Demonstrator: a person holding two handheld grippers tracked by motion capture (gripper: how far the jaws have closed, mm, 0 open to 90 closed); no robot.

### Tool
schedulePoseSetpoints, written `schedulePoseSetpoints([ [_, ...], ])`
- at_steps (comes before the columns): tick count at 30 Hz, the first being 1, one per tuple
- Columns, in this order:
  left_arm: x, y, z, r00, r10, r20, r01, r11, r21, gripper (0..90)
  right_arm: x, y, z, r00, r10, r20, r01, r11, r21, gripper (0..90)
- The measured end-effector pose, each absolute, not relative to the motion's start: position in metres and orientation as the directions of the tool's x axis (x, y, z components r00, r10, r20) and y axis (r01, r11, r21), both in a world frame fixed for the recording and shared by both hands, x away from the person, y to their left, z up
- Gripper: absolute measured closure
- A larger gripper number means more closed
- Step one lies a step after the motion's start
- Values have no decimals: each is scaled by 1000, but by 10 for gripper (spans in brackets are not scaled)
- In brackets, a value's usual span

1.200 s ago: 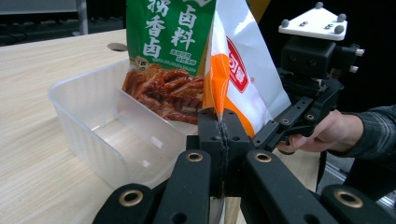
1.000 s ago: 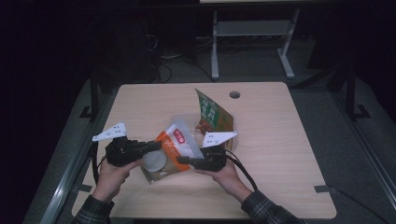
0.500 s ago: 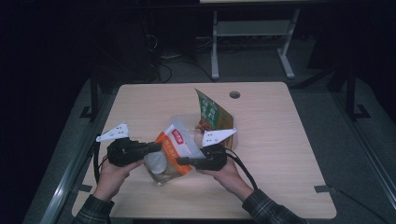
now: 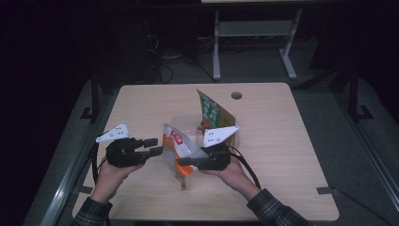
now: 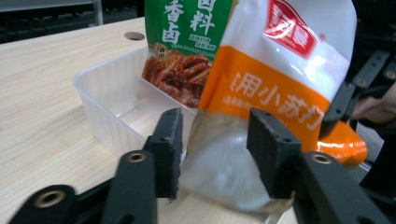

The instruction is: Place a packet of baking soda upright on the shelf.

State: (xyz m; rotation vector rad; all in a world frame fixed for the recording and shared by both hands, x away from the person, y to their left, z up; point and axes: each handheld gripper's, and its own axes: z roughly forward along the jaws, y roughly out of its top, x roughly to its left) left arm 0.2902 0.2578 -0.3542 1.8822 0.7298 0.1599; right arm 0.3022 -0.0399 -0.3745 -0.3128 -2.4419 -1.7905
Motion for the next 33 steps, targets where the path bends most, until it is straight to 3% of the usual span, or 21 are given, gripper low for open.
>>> schedulePoseSetpoints([
  [5,284,256,-361,807,555,-199,415,-296,860,385,303,-48,-366,-974,107,200,224,299,928,900],
  [8,276,256,-374,816,564,-130,396,-380,836,281,304,-52,-359,-976,113,185,211,304,929,900],
  [12,270,263,-388,800,586,-128,419,-393,818,231,305,-58,-350,-977,121,177,206,299,932,900],
  [20,270,265,-417,780,610,-143,470,-420,776,195,315,-65,-334,-974,170,150,194,282,940,900],
  [33,269,255,-426,792,595,-137,471,-453,756,179,343,-62,-314,-958,268,101,180,290,940,900],
])
